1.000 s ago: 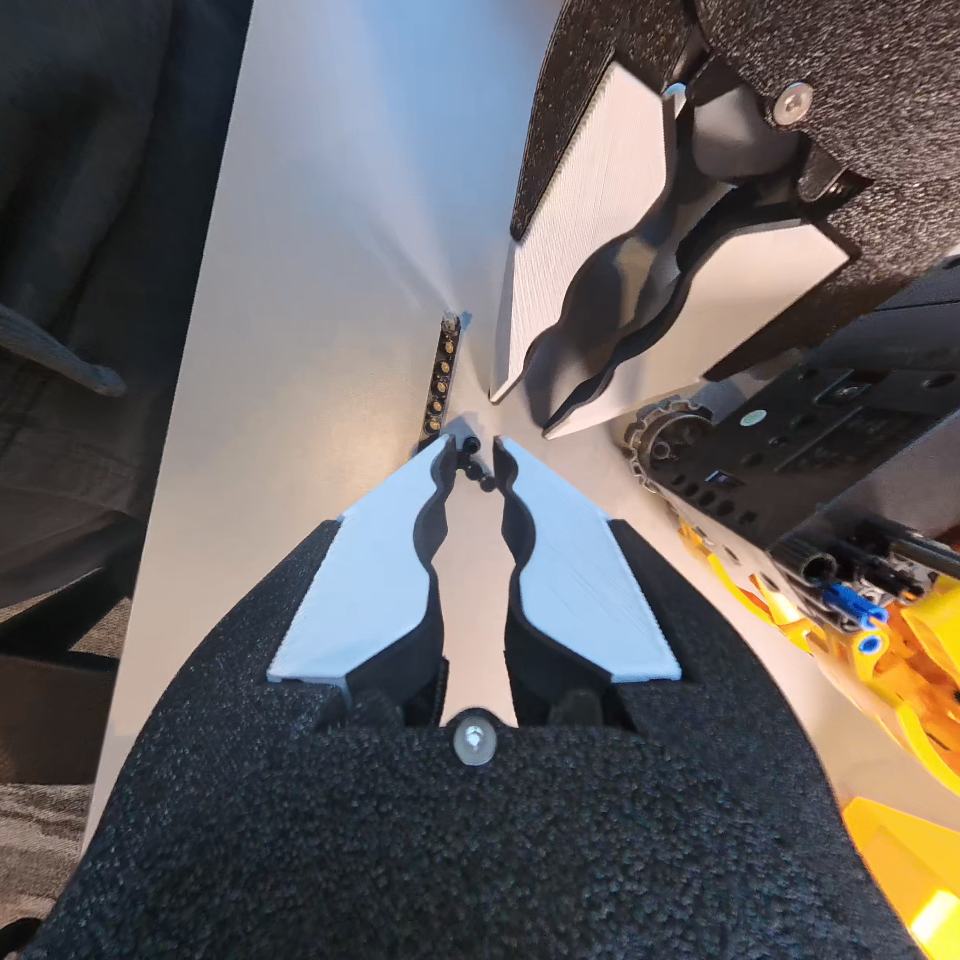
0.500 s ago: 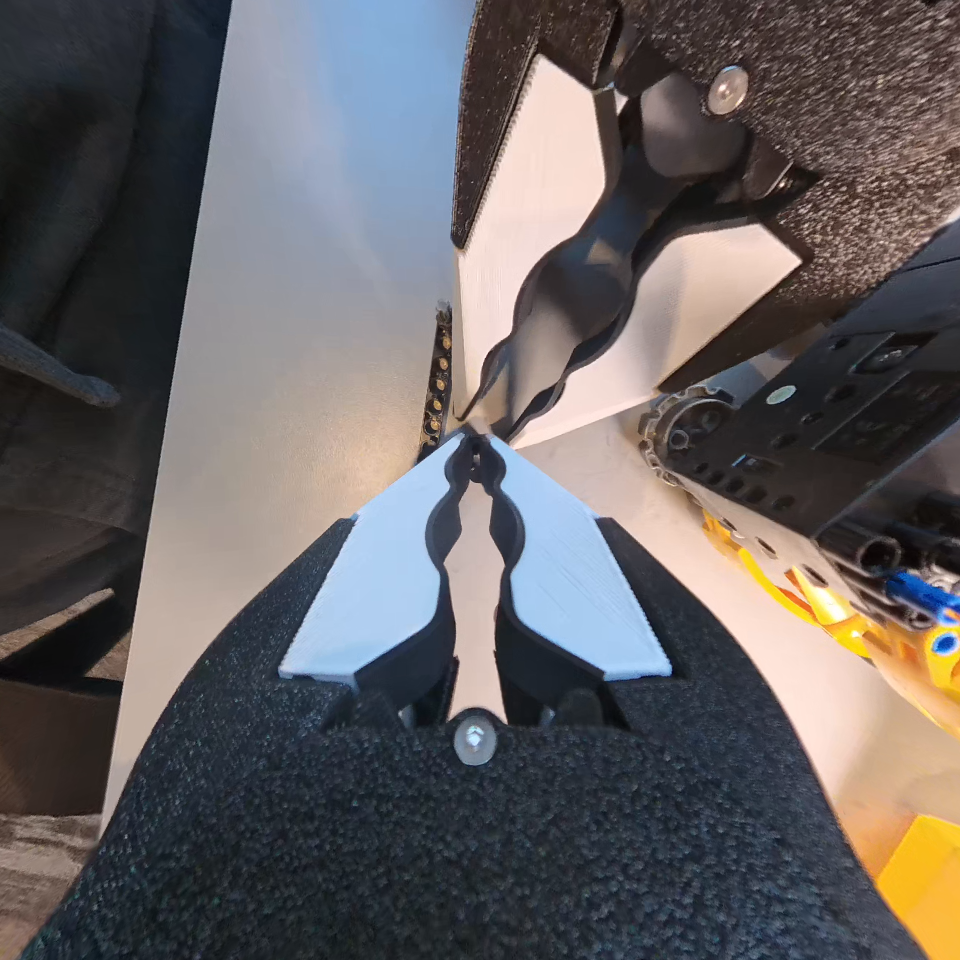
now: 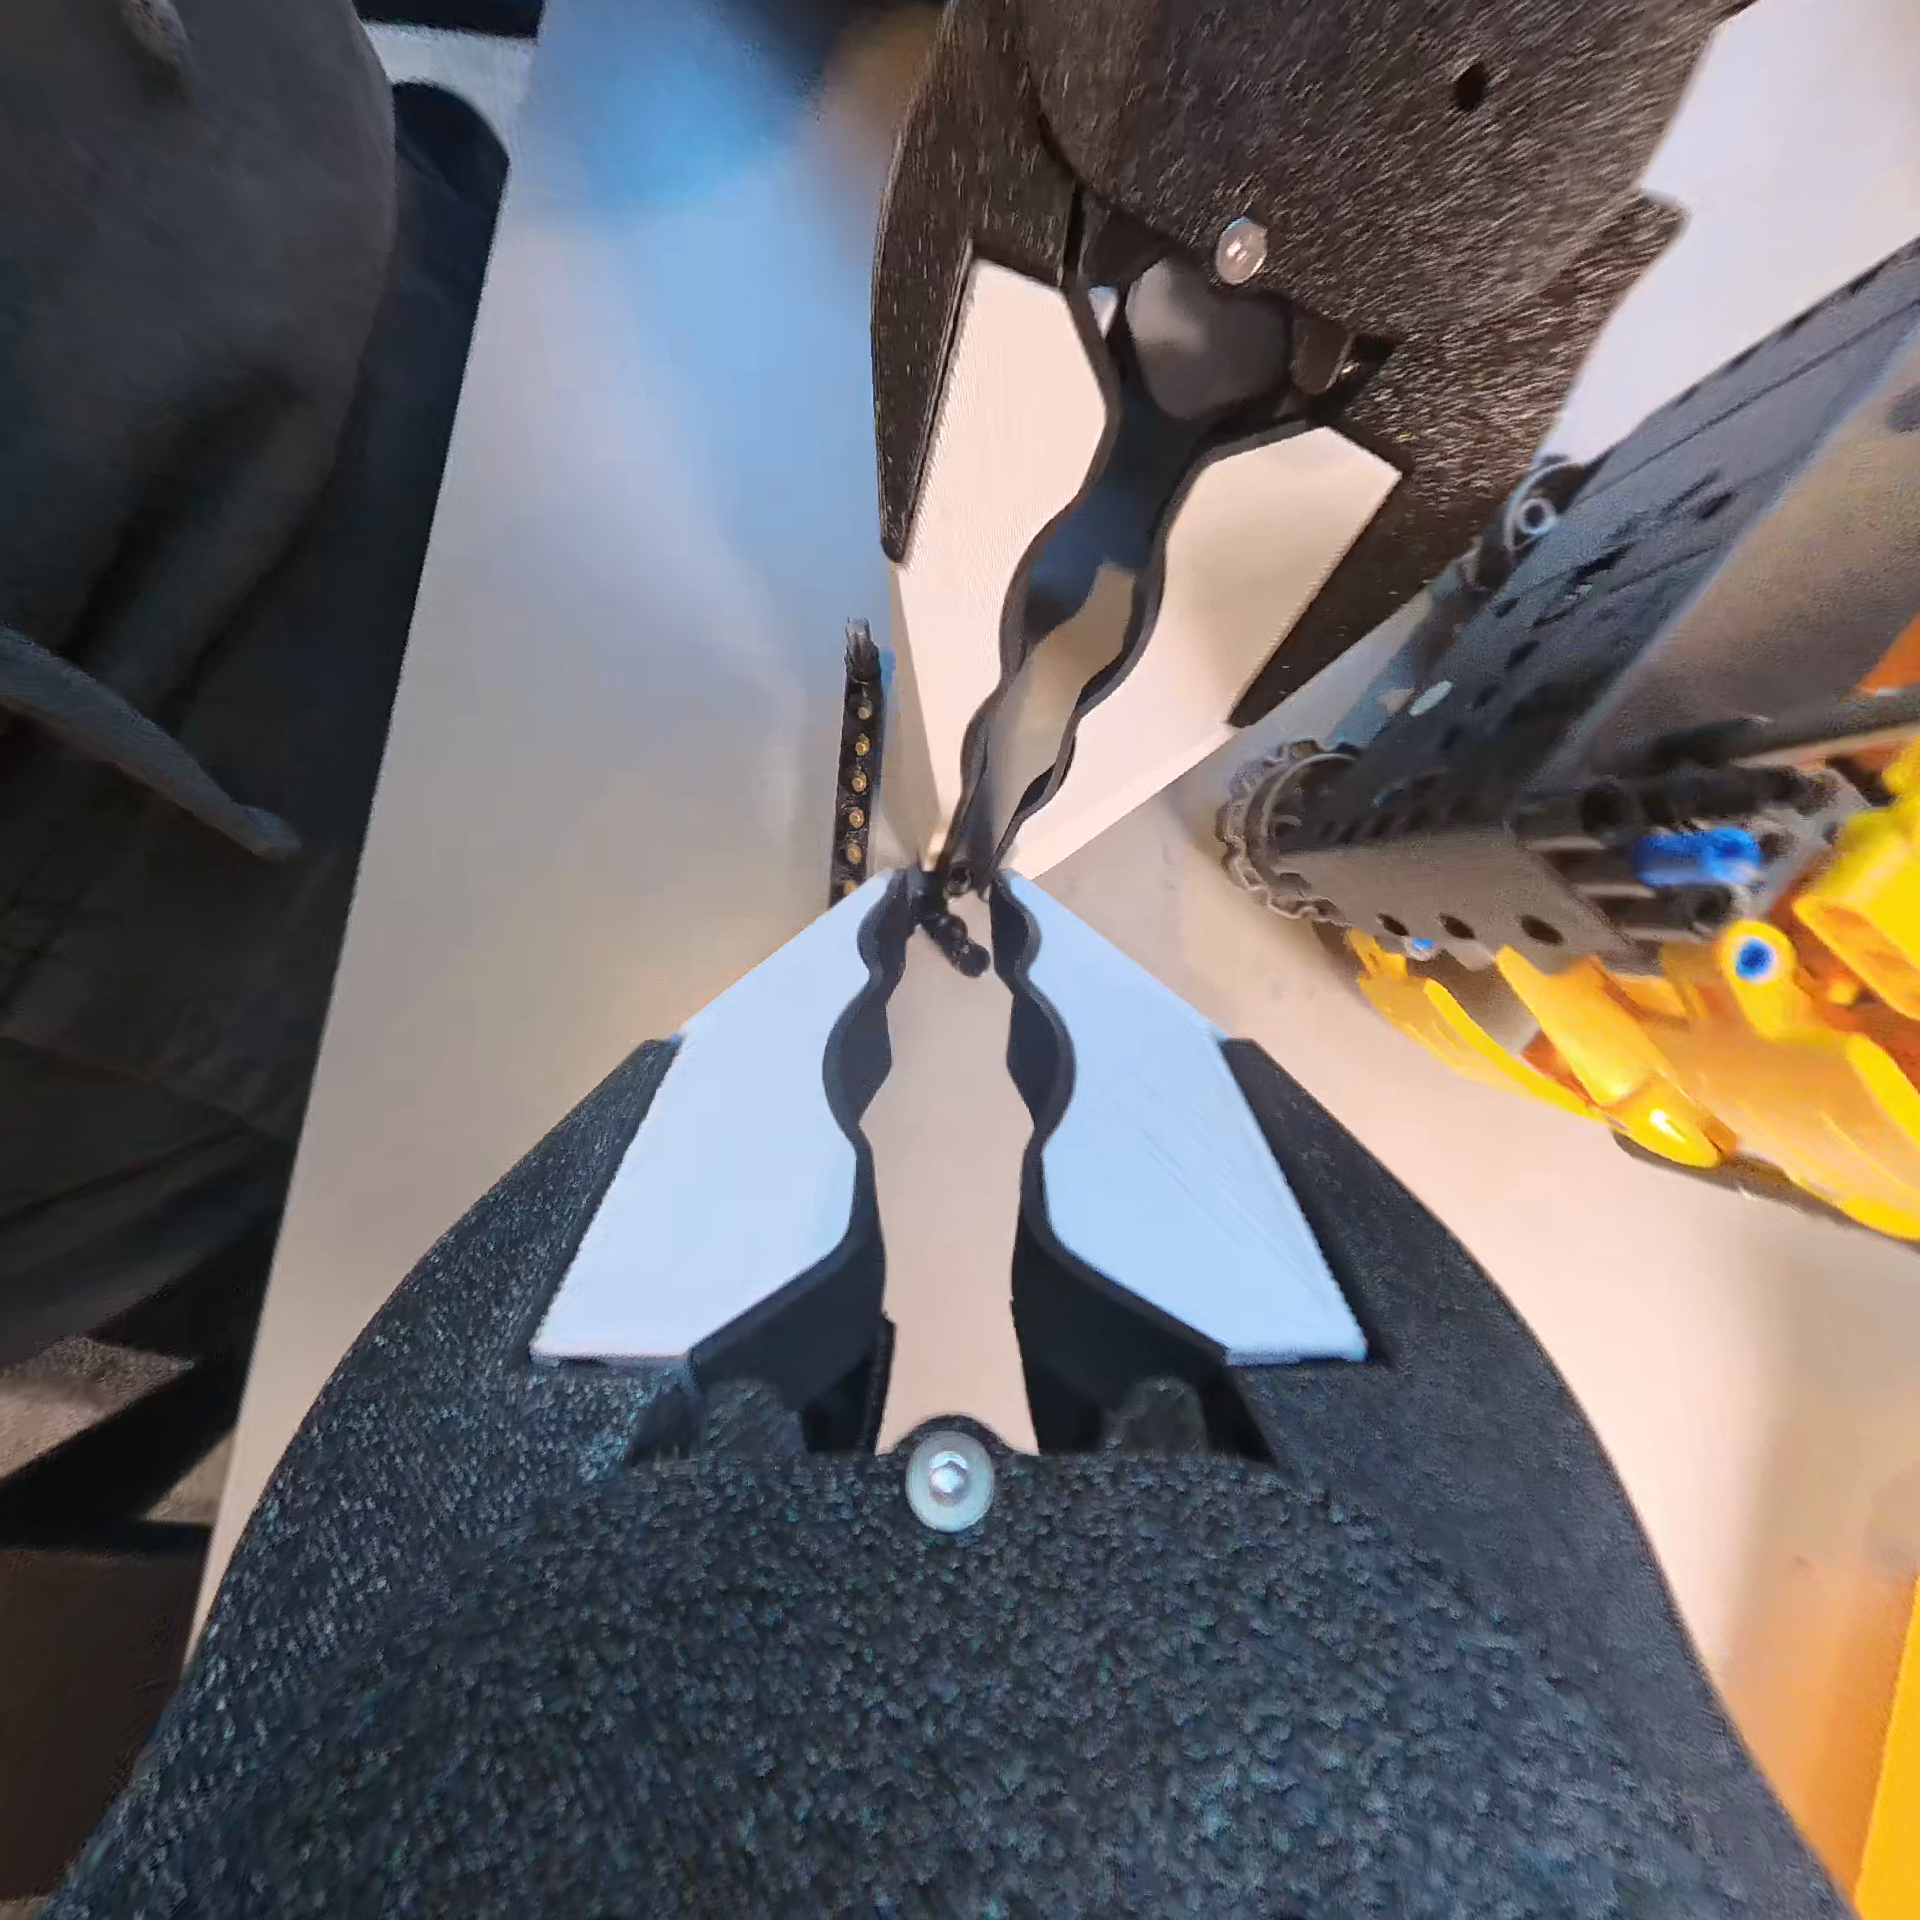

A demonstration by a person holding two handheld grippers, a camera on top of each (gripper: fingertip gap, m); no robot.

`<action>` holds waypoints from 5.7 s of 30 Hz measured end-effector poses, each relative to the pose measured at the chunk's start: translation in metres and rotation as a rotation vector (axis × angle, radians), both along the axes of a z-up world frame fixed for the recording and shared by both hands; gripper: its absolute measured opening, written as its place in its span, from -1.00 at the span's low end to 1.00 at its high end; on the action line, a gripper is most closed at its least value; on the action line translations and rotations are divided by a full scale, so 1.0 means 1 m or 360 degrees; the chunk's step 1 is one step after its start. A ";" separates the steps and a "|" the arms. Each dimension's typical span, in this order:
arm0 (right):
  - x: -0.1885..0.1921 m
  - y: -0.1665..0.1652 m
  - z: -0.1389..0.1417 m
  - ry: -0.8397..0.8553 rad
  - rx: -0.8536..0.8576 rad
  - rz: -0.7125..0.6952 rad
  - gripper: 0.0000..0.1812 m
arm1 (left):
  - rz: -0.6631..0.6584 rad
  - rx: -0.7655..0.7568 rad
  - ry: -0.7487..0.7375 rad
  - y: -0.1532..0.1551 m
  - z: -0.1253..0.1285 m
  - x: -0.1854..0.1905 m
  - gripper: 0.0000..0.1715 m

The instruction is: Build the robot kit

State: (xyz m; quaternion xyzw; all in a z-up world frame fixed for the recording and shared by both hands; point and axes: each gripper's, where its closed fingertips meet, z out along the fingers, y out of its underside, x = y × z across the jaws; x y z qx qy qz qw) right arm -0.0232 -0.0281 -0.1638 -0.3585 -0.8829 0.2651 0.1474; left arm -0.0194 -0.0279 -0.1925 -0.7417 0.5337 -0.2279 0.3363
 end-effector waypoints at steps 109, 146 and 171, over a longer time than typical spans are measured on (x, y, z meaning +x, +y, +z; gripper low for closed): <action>-0.003 -0.001 -0.016 -0.0329 0.0284 0.0144 -0.96 | 0.0248 -0.0061 -0.0024 -0.003 0.000 -0.007 -0.95; -0.002 -0.001 -0.018 -0.0341 0.0345 -0.0010 -0.96 | 0.0391 -0.0090 -0.0041 -0.002 0.000 -0.009 -0.95; -0.005 -0.001 -0.024 -0.0383 0.0294 -0.0146 -0.96 | 0.0478 -0.0124 -0.0066 -0.003 0.001 -0.012 -0.95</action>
